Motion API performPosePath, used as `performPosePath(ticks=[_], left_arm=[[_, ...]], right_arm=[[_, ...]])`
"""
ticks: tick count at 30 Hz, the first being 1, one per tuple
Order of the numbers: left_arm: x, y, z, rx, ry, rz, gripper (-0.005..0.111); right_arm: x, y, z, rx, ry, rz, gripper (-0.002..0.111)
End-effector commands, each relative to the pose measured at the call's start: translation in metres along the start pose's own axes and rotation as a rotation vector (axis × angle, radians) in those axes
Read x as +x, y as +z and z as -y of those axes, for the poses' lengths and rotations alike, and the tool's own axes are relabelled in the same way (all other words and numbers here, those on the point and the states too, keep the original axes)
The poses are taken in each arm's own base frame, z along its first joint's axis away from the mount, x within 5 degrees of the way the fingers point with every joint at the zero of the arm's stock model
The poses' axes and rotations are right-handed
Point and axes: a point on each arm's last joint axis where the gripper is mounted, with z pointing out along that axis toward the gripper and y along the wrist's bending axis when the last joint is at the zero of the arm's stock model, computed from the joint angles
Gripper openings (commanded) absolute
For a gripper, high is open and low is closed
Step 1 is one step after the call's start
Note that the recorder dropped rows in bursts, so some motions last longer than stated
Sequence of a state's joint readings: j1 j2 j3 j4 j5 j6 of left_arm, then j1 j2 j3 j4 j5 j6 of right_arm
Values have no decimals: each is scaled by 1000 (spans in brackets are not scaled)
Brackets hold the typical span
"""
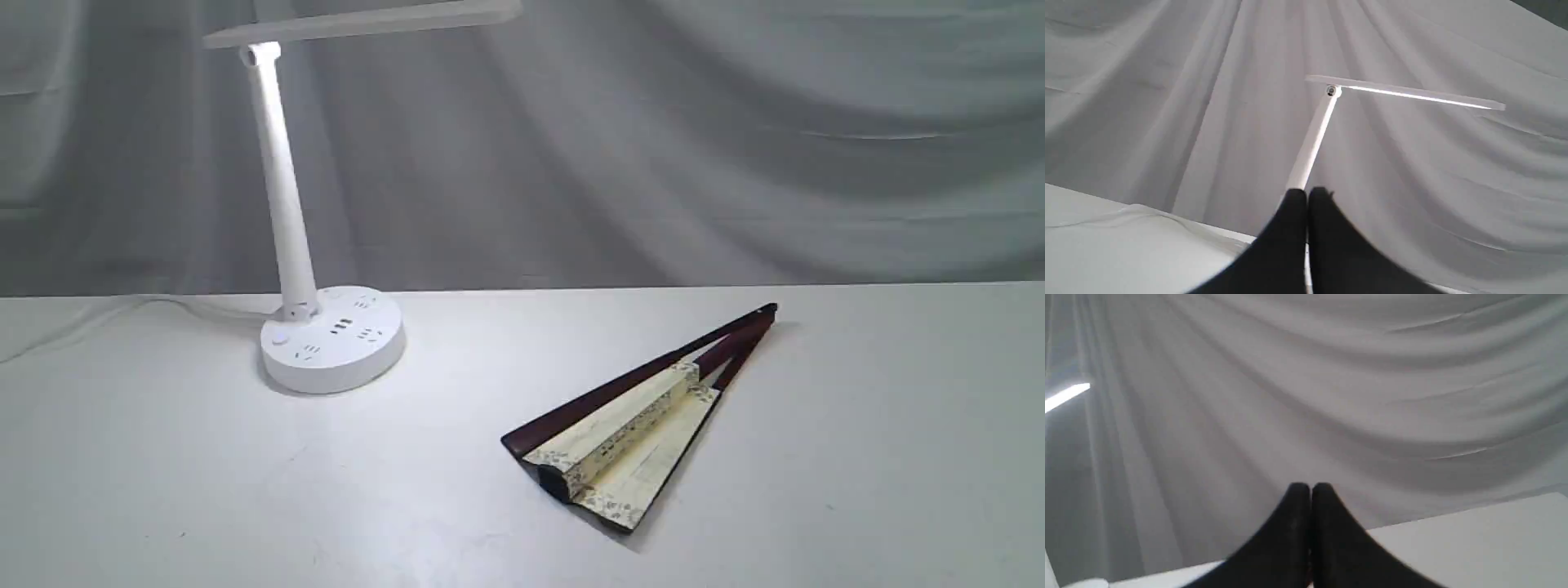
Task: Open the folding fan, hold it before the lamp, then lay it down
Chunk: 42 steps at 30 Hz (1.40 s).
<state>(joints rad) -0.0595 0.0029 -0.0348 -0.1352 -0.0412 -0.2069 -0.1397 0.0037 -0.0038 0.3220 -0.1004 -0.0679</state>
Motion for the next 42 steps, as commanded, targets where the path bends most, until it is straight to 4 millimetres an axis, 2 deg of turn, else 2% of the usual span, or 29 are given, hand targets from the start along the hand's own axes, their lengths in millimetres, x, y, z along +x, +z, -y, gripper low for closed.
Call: performPosePath(ticks=[1, 10, 13, 17, 20, 24, 26, 30, 37, 42], left_arm=[[-21, -3, 9, 12, -3, -6, 0], [-76, -19, 31, 32, 32, -36, 0], [-90, -26, 37, 32, 35, -68, 0], [-107, -22, 44, 12, 43, -173, 0], [-116, -13, 48, 2, 111, -251, 0], [-121, 8, 50, -11, 171, -342, 0], [-119, 20, 50, -22, 169, -382, 0], [-109, 41, 46, -34, 223, -477, 0], [-91, 80, 40, -58, 224, -596, 0], [-78, 100, 36, -74, 218, -667, 0]], right_arm=[[-14, -1, -5, -22, 44, -2, 0], [-80, -14, -31, -119, 24, 8, 0], [-96, -10, -37, -129, 20, -32, 0], [-116, 1, -44, -133, 6, -101, 0], [-131, 14, -50, -135, -1, -153, 0], [-148, 41, -55, -120, -20, -209, 0], [-152, 53, -55, -101, -77, -222, 0], [-141, 80, -47, -43, -248, -312, 0], [-114, 112, -41, -18, -264, -495, 0], [-97, 131, -36, -5, -271, -580, 0]])
